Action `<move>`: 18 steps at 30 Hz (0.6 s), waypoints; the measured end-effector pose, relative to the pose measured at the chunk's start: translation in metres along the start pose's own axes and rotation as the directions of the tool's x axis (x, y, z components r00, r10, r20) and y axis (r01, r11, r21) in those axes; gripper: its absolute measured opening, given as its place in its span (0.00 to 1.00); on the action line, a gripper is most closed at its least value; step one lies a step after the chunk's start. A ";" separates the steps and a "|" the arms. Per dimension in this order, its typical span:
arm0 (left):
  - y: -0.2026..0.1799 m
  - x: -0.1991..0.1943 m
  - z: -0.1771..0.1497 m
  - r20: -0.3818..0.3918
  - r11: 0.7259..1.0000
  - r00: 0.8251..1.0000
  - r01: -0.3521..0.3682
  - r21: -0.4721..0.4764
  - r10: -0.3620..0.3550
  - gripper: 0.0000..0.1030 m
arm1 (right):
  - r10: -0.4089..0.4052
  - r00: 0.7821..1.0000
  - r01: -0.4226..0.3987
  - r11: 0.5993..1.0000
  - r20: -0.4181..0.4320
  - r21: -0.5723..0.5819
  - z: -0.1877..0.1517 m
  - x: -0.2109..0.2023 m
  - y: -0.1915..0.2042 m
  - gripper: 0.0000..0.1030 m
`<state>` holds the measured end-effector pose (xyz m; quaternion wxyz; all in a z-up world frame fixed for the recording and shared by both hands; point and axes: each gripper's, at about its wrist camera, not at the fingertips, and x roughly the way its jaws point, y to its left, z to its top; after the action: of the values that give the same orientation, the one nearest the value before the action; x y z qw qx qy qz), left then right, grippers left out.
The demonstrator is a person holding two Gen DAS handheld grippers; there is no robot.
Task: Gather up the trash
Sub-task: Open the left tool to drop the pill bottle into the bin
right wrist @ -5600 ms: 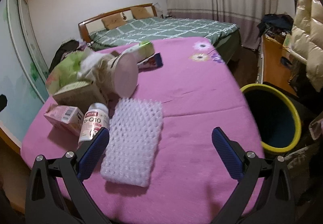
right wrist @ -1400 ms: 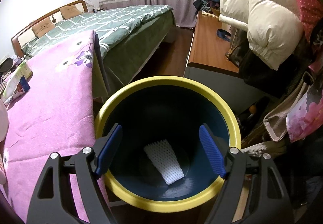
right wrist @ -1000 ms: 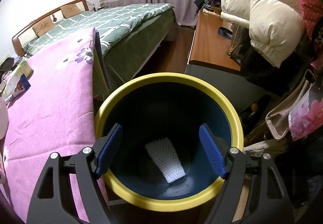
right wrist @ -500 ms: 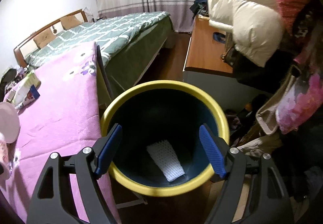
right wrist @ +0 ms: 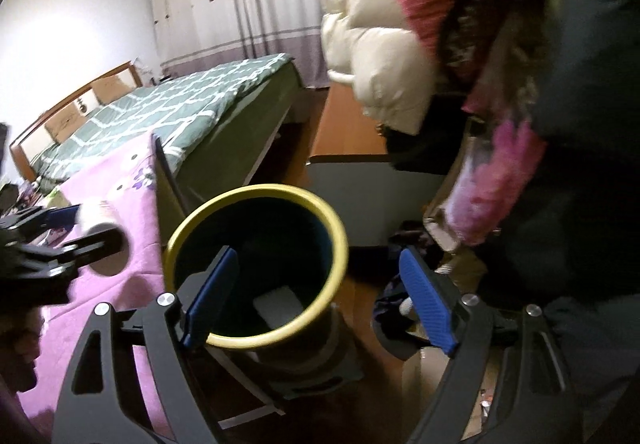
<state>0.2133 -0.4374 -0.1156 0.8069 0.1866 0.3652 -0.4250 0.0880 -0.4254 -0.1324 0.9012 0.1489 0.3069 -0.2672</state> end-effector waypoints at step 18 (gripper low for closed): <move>0.031 -0.066 -0.015 0.175 0.988 0.974 -0.127 -0.092 0.142 0.95 | 0.020 0.999 -0.019 1.000 0.033 -0.010 0.013 -0.004 0.018 0.78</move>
<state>0.2076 -0.3748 -0.0764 0.8705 0.1389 0.2936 -0.3697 0.1013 -0.4145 -0.1182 0.9095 0.1429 0.2916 -0.2594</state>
